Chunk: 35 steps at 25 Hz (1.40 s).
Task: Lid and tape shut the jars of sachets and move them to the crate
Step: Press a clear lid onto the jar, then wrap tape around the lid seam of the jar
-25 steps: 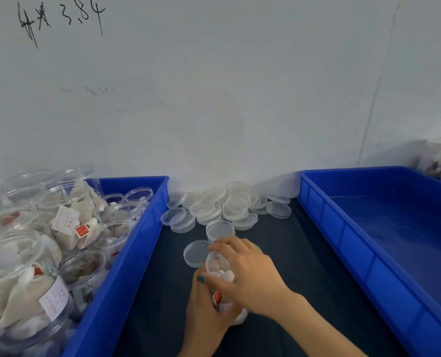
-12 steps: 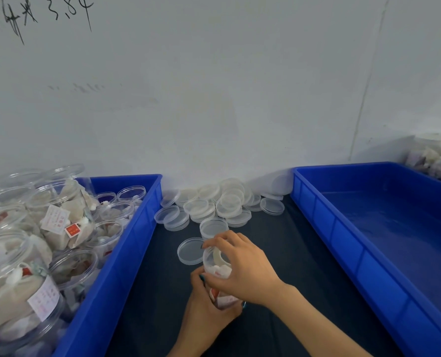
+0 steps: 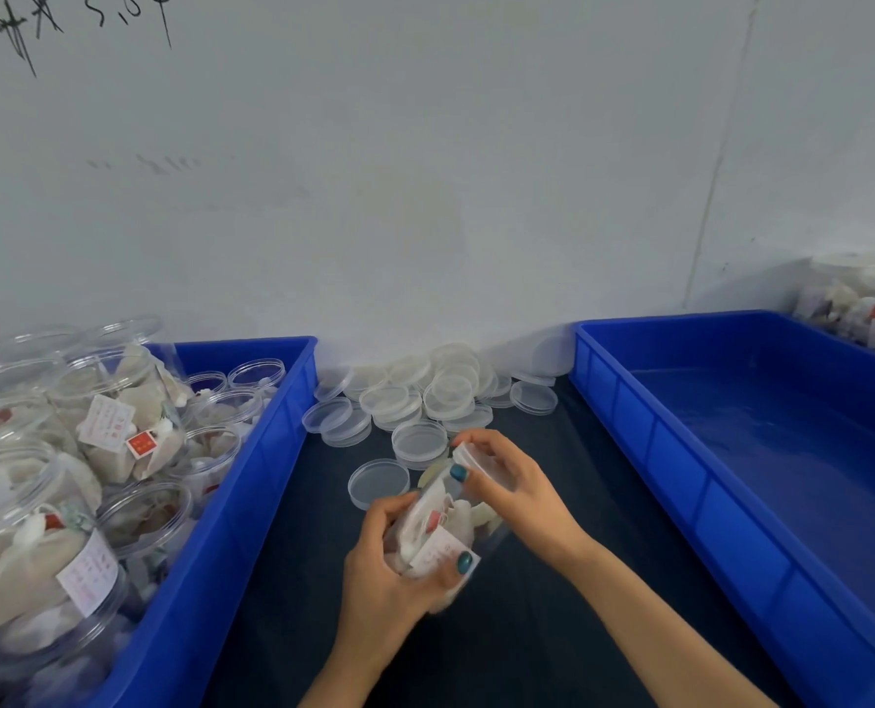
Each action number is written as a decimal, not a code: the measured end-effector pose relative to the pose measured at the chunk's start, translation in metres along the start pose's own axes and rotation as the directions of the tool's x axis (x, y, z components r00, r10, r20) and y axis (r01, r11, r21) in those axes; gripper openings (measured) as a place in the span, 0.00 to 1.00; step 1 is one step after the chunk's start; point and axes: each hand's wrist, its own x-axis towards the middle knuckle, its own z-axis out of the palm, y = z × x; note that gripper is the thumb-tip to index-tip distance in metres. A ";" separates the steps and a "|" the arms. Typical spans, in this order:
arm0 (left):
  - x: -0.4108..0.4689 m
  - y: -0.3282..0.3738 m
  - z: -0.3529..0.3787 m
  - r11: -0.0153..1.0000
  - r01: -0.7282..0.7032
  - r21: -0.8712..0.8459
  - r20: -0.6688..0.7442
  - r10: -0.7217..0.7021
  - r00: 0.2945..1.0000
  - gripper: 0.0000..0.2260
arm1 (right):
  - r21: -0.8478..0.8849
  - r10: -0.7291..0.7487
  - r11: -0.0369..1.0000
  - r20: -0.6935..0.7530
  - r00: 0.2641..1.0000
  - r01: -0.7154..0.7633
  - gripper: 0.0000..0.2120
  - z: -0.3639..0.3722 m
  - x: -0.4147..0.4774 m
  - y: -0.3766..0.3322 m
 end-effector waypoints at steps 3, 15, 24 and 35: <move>0.007 0.011 -0.009 0.957 0.206 -0.205 0.188 -0.168 0.968 0.37 | 0.065 -0.066 0.996 0.105 0.992 0.059 0.20 -0.008 -0.006 -0.015; 0.009 0.025 -0.018 0.942 0.322 -0.097 0.383 -0.263 0.886 0.46 | 0.162 -0.038 0.987 0.172 0.984 0.010 0.21 -0.007 -0.018 -0.013; 0.006 0.006 -0.009 0.636 -0.421 0.647 0.232 0.362 0.903 0.41 | 0.226 0.173 0.964 -0.134 0.976 -0.140 0.09 0.018 -0.021 0.012; 0.001 -0.006 -0.017 0.783 -0.068 0.619 -0.084 0.151 0.985 0.36 | 0.149 0.121 0.981 0.045 0.992 -0.127 0.26 0.014 -0.007 0.019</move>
